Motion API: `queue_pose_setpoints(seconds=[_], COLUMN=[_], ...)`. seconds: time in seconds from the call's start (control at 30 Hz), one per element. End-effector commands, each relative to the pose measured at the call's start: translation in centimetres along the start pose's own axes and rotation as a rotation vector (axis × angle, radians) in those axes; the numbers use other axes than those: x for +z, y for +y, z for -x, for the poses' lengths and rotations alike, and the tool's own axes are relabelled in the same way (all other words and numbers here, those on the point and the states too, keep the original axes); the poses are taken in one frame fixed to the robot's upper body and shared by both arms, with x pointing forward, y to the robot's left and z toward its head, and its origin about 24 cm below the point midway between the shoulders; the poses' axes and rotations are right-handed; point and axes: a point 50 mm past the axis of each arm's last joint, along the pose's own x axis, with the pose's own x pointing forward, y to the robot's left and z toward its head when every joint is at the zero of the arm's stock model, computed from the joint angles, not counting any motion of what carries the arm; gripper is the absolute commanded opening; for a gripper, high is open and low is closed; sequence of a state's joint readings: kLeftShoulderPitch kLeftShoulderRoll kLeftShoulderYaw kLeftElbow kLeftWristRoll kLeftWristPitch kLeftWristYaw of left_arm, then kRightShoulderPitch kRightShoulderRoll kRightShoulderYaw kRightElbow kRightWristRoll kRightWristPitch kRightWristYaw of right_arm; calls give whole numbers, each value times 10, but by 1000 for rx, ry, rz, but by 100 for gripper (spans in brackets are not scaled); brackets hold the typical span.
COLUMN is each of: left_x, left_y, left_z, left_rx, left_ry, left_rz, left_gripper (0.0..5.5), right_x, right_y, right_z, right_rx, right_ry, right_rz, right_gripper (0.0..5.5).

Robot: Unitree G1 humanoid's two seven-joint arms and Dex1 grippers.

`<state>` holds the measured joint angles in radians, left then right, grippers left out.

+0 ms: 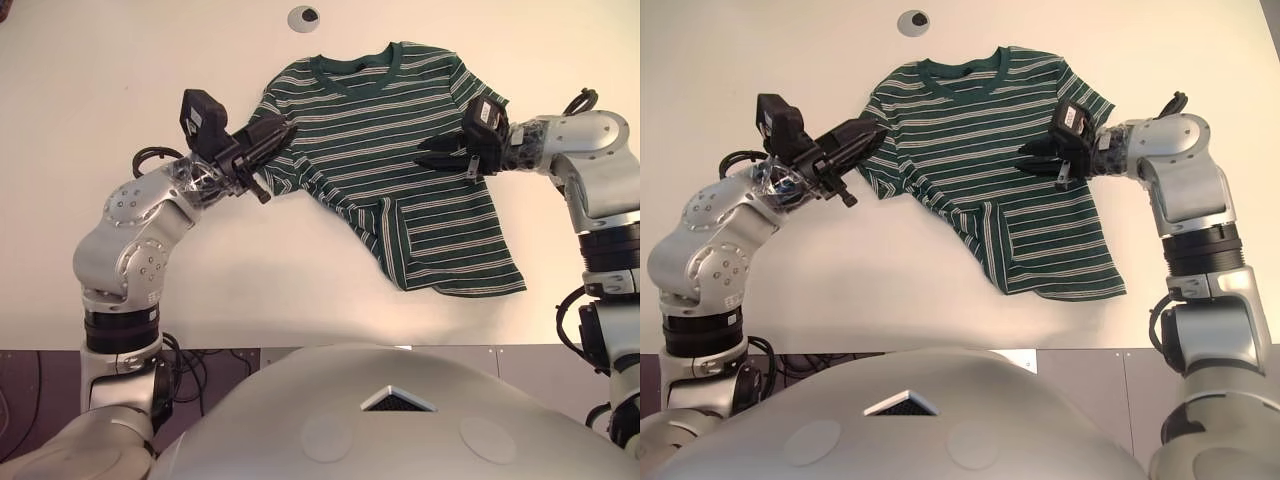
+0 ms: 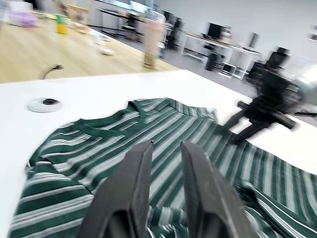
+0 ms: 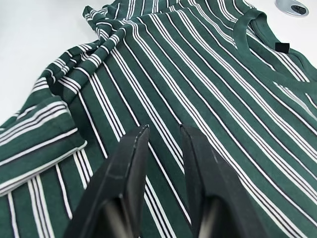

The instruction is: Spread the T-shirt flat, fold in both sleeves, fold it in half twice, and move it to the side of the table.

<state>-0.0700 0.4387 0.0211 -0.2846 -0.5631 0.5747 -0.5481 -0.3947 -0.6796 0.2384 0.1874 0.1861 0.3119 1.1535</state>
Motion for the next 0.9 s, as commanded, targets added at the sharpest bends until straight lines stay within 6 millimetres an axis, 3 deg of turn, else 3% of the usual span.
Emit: queue_pose_setpoints(seconds=[0.03,0.17,0.33,0.57,0.73,0.9], left_x=[-59,-83,-57,-24,-19,17], left_y=[29,41,88,125,124,104], left_z=[-16,-33,-54,-51,-54,-58], left_rx=[164,166,274,449,431,272], left_ry=[241,370,415,400,289,60], left_rz=[37,-27,-162,-234,-141,-92], left_gripper=[98,98,98,98,98,98], right_x=[3,0,-10,-17,-24,-41], right_y=[-4,-3,-3,-6,14,20], right_z=[-2,-4,-10,-24,-45,-53], right_rx=[-21,-53,-132,-255,-196,-244], right_ry=[-6,-15,0,-15,-11,98], right_rz=[22,4,-9,-70,-119,-75], right_gripper=[114,114,114,114,114,114])
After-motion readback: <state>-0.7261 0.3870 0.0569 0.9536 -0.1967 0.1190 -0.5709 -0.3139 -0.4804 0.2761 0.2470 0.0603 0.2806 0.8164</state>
